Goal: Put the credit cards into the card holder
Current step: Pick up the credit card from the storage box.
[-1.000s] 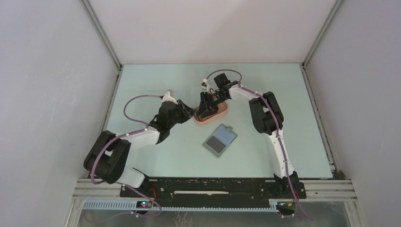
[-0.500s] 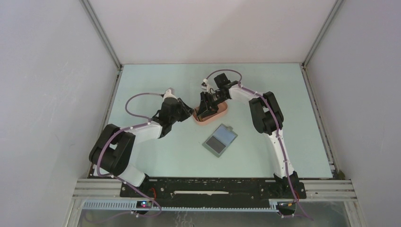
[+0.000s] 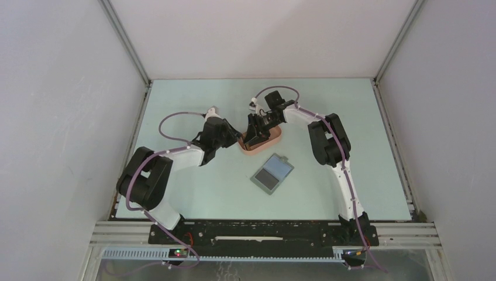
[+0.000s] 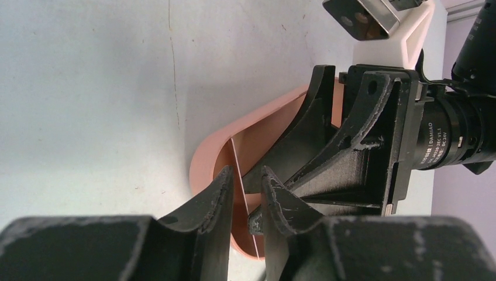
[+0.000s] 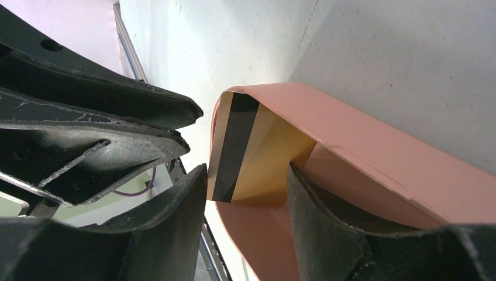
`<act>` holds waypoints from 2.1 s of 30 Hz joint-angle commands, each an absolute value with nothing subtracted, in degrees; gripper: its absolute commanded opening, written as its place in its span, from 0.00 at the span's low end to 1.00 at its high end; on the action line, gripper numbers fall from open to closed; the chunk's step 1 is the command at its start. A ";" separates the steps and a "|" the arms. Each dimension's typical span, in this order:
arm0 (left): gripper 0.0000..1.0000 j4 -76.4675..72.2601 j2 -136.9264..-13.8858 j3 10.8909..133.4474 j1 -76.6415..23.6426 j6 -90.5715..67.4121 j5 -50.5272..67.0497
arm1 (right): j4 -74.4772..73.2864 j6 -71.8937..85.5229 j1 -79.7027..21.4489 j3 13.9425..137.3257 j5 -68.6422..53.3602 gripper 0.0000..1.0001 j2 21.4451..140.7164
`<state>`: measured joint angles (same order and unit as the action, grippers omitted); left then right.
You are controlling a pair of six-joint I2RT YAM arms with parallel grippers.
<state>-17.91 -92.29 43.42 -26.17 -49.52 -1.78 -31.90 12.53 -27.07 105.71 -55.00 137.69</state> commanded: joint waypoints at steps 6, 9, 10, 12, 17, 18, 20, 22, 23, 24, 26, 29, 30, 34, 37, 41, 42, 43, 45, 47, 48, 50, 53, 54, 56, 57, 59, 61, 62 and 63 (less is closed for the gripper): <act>0.28 -17.57 -94.42 47.89 -25.84 -48.73 -1.44 | -32.85 13.30 -26.76 105.61 -51.06 0.60 140.80; 0.28 -17.45 -94.81 47.88 -25.84 -48.94 -1.28 | -32.87 13.36 -26.73 105.52 -51.06 0.60 140.82; 0.28 -17.36 -94.96 47.96 -25.84 -49.00 -1.19 | -32.78 13.35 -26.73 105.55 -51.06 0.60 140.80; 0.28 -17.40 -95.13 48.03 -25.84 -49.09 -1.07 | -32.86 13.36 -26.77 105.51 -51.06 0.60 140.80; 0.27 -17.24 -95.57 48.33 -25.93 -49.22 -0.58 | -32.78 13.36 -26.78 105.56 -51.14 0.60 140.81; 0.27 -17.18 -95.73 48.46 -25.93 -49.22 -0.47 | -32.74 13.36 -26.73 105.53 -51.13 0.60 140.81; 0.27 -17.15 -96.15 48.64 -26.01 -49.28 -0.44 | -32.79 13.36 -26.72 105.57 -51.15 0.60 140.79; 0.27 -17.35 -96.57 48.75 -26.10 -49.44 -0.44 | -32.80 13.36 -26.72 105.53 -51.15 0.60 140.81; 0.27 -17.48 -96.85 48.78 -26.10 -49.54 0.26 | -32.76 13.36 -26.76 105.55 -51.15 0.60 140.82; 0.27 -17.52 -97.00 48.76 -26.10 -49.61 0.94 | -32.71 13.36 -26.76 105.53 -51.17 0.60 140.86; 0.26 -17.58 -97.20 48.90 -26.10 -49.66 1.12 | -32.77 13.35 -26.72 105.50 -51.15 0.60 140.80; 0.24 -17.50 -97.47 49.23 -26.19 -49.66 1.30 | -32.75 13.27 -26.77 105.53 -51.15 0.60 140.77; 0.23 -17.48 -97.72 49.42 -26.19 -49.65 1.47 | -32.78 13.23 -26.80 105.49 -51.09 0.60 140.80; 0.16 -17.53 -98.62 49.86 -26.28 -49.66 2.06 | -32.74 13.03 -26.81 105.58 -51.06 0.61 140.80; 0.05 -17.99 -98.87 49.68 -26.28 -49.74 2.06 | -32.93 12.80 -26.81 105.88 -51.45 0.64 140.59; 0.00 -18.19 -98.26 49.40 -26.28 -49.58 1.47 | -33.84 11.70 -26.60 106.56 -51.64 0.69 139.54; 0.00 -18.17 -98.07 49.33 -26.28 -49.45 1.21 | -34.19 11.32 -26.44 106.79 -51.55 0.70 139.09; 0.00 -18.26 -97.78 49.19 -26.28 -49.28 1.01 | -34.64 10.84 -26.31 107.03 -51.39 0.72 138.64; 0.00 -18.73 -97.21 48.88 -26.28 -48.82 0.53 | -35.29 9.67 -26.00 107.40 -50.61 0.75 137.50; 0.00 -18.96 -96.52 48.66 -26.28 -48.08 0.19 | -35.69 8.55 -25.65 107.53 -49.87 0.77 136.21; 0.00 -19.20 -96.19 48.54 -26.28 -47.69 0.18 | -35.90 8.08 -25.52 107.54 -49.57 0.77 135.62; 0.00 -19.44 -95.50 48.43 -26.28 -46.96 -1.76 | -36.39 7.07 -25.19 107.51 -48.79 0.78 134.63; 0.00 -19.73 -95.19 48.80 -26.28 -45.89 -2.33 | -37.08 4.83 -24.81 107.42 -47.87 0.78 133.09; 0.00 -19.89 -95.19 48.86 -26.28 -45.58 -2.37 | -37.38 3.93 -24.79 107.36 -47.51 0.78 132.22; 0.00 -20.43 -94.98 48.86 -26.28 -45.01 -2.14 | -37.67 2.50 -24.63 107.08 -46.97 0.78 130.75; 0.00 -20.85 -94.70 48.77 -26.36 -44.66 -1.99 | -37.90 1.60 -24.63 106.89 -46.47 0.78 129.90; 0.00 -22.03 -93.87 48.17 -26.37 -44.04 -1.33 | -37.96 0.17 -24.54 106.06 -46.32 0.77 127.88; 0.00 -23.18 -92.70 47.38 -26.43 -42.98 -0.55 | -38.09 -1.87 -24.39 105.03 -46.15 0.77 125.77; 0.00 -23.53 -91.96 46.92 -26.47 -42.56 -0.45 | -38.21 -2.85 -24.29 104.57 -46.21 0.76 124.66; 0.00 -24.22 -91.21 46.22 -26.53 -42.03 -0.44 | -38.39 -3.95 -24.22 104.07 -46.35 0.76 123.46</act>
<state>-19.22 -96.07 46.74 -26.33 -45.67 -0.34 -37.50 2.04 -24.64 105.21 -46.98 131.66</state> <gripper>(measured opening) 0.006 0.767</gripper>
